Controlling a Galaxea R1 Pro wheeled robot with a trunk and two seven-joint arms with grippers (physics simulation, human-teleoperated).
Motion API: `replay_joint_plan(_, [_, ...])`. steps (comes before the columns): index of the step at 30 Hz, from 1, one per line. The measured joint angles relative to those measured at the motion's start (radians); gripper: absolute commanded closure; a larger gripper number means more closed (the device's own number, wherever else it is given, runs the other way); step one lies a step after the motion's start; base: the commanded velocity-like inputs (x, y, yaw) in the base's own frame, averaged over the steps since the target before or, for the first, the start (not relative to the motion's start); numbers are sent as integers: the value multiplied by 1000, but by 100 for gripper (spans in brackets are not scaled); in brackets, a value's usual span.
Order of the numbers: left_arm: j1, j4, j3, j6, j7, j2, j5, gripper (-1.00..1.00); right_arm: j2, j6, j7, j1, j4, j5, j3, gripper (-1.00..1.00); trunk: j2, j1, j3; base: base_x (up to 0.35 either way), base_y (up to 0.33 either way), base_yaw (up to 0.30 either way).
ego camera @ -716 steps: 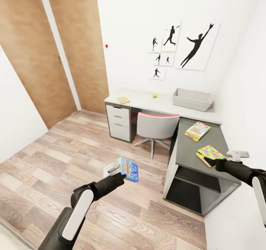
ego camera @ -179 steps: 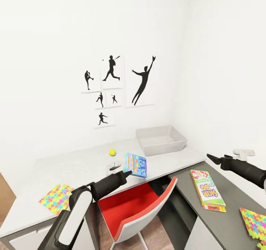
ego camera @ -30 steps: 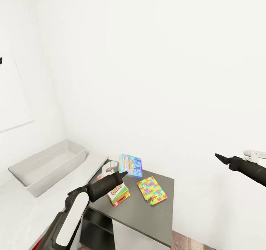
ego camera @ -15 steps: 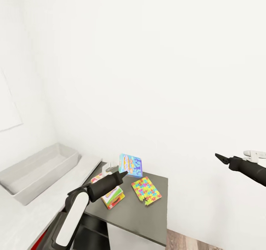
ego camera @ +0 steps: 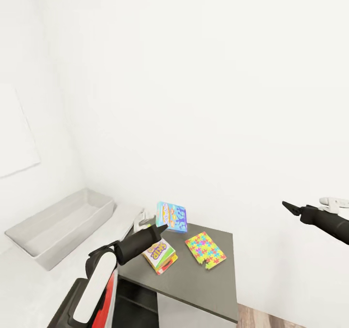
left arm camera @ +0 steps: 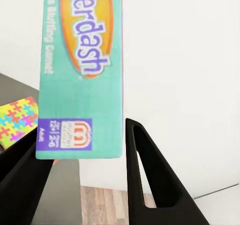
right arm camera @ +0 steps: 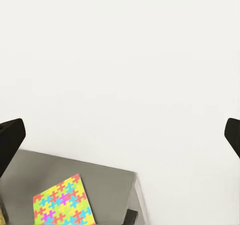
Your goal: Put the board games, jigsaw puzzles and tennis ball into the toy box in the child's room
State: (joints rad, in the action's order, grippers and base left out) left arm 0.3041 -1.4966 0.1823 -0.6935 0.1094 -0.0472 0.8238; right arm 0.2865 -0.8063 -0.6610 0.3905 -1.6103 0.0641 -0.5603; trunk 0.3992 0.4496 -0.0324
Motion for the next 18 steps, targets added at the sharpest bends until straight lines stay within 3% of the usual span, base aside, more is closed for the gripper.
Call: replay_joint_plan(18, [-1, 0, 0, 0, -3, 0, 2, 100, 0, 0, 0, 0, 0, 0, 0, -100, 0, 0, 0, 5, 31, 0])
